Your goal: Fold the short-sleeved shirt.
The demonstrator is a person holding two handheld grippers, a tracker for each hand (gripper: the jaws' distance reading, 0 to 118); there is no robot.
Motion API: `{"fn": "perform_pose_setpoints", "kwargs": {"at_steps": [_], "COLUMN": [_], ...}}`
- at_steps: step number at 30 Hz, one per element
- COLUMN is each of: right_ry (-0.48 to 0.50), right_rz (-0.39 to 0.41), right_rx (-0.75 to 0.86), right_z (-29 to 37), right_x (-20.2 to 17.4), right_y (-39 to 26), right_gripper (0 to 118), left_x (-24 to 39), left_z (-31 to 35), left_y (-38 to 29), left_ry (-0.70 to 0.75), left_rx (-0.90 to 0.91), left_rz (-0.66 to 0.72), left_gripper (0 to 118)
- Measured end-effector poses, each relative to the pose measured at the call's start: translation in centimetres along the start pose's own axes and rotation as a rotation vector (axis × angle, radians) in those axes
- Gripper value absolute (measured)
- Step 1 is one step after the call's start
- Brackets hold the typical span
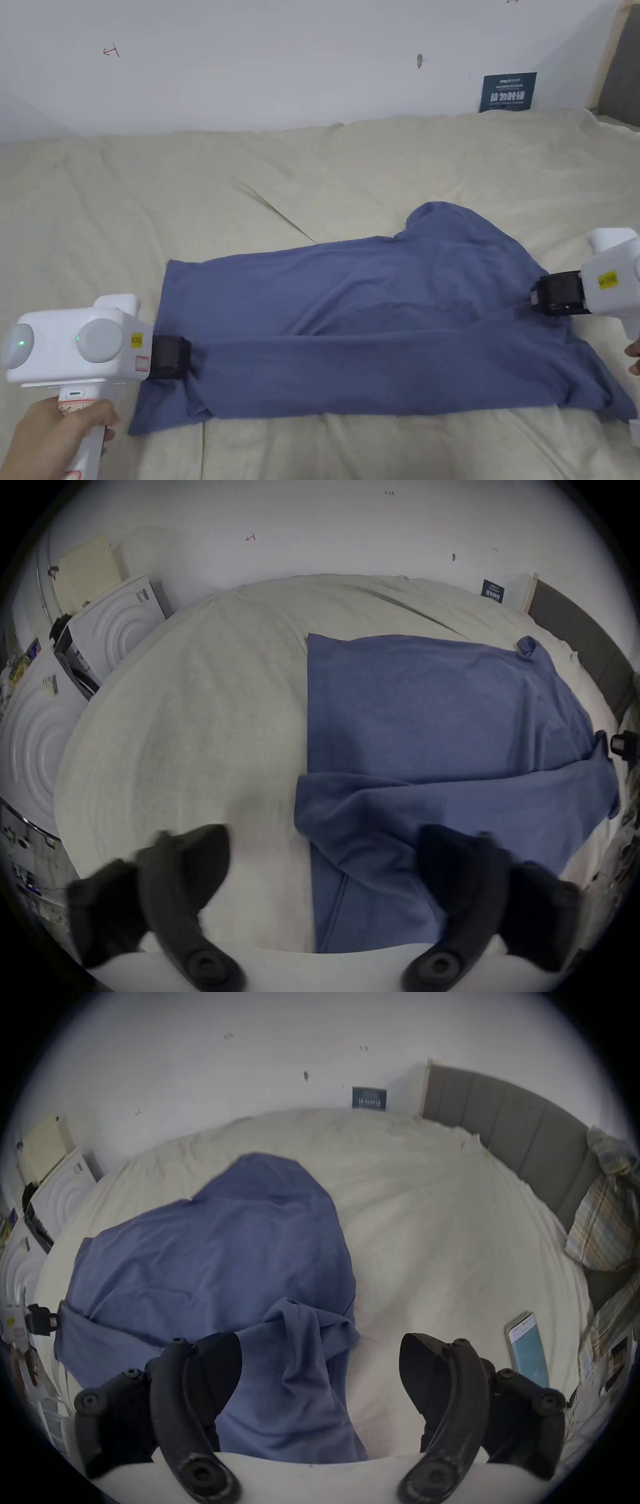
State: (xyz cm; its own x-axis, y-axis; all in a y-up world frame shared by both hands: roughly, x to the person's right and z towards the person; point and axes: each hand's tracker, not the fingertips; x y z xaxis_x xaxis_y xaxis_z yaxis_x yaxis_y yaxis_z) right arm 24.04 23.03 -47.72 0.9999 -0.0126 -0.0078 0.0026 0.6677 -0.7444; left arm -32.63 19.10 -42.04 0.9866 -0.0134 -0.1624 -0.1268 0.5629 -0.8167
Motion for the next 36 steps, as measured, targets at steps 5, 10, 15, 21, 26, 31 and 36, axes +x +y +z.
{"fn": "perform_pose_setpoints", "kwargs": {"at_steps": [5,10,15,21,26,31,36], "right_ry": [0.064,0.221,0.228,0.233,0.250,0.240,0.243], "right_rz": [-0.002,-0.110,-0.145,-0.060,-0.075,-0.084,-0.126], "right_rx": [0.110,0.157,0.114,0.035,0.026,0.033,0.036], "right_z": [6.3,10.6,11.4,10.2,9.8,9.6,9.4], "right_x": [0.1,-0.9,-2.3,-4.2,-4.6,-4.6,-3.8], "right_y": [-1.8,-6.7,-11.5,-13.7,-13.5,-13.4,-13.3], "right_gripper": [96,36,0,0,0,0,0], "left_x": [-1.4,-0.2,0.9,1.8,0.5,0.7,0.6], "left_z": [5.1,8.4,8.2,7.9,6.9,4.2,0.9], "left_y": [-2.3,-8.7,-14.0,-14.6,-10.6,-7.1,-6.7], "left_ry": [-0.059,-0.054,-0.079,-0.020,-0.043,-0.006,0.021], "left_rx": [0.057,0.082,-0.015,0.008,0.062,0.032,-0.029], "left_rz": [0.079,0.072,0.040,-0.014,0.049,0.047,0.037], "left_gripper": [114,54,5,5,7,110,100]}}
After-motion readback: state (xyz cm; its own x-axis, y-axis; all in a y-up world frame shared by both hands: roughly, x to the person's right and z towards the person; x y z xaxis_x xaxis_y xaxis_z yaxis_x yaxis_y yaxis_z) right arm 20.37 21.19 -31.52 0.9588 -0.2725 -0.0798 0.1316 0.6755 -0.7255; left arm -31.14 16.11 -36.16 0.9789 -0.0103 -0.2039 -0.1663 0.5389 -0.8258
